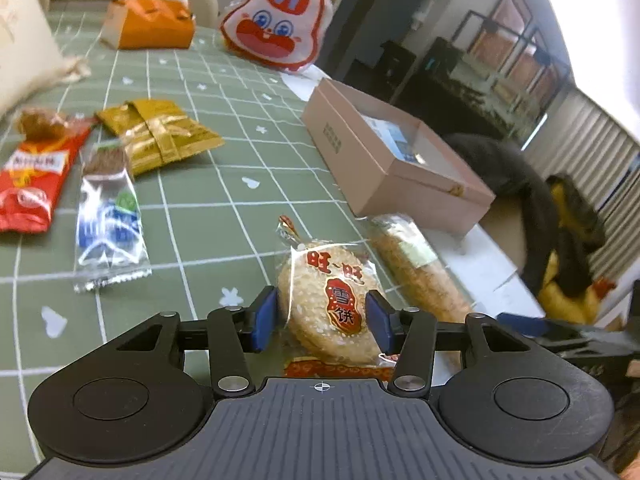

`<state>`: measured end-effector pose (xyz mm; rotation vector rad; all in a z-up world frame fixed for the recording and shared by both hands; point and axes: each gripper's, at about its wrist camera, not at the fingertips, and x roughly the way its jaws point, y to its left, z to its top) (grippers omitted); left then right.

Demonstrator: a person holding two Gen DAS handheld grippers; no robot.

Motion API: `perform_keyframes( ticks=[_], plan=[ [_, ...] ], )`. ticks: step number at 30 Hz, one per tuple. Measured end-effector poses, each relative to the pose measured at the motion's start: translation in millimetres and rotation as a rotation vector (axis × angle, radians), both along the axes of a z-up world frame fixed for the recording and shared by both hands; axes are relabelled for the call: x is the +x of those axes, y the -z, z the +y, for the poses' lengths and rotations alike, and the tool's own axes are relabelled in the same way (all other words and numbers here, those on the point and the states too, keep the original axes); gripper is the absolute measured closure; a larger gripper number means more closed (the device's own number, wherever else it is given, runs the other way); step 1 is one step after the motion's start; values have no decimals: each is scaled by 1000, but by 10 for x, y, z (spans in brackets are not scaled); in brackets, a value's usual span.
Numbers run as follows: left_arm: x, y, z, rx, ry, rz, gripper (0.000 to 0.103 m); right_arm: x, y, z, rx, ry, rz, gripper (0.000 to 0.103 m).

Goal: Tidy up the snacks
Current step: 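Lift the rice cracker with the left tool while the right tool lifts the wafer stick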

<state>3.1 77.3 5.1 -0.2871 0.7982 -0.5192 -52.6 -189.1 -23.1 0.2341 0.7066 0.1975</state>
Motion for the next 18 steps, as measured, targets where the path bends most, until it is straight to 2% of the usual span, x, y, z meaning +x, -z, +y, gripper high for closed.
perform_keyframes(
  ticks=[2,7,10,12,15,18],
  plan=[
    [-15,1,-12,-3,14,-3,50,7,-28,18,11,-6,5,1],
    [-37,-45,-147,92,38,-31,49,54,-200,166,-21,-23,-45,6],
    [-20,-38,-140,80,27,-23,50,158,-234,287,-59,-20,-40,19],
    [-11,-27,-108,58,18,-15,50,222,-191,361,-101,-14,-13,36],
    [7,-13,-88,39,13,-14,50,207,-76,421,-103,-54,15,42],
    [52,-6,-133,34,17,-15,50,83,-40,510,-161,-69,-26,43]
  ],
)
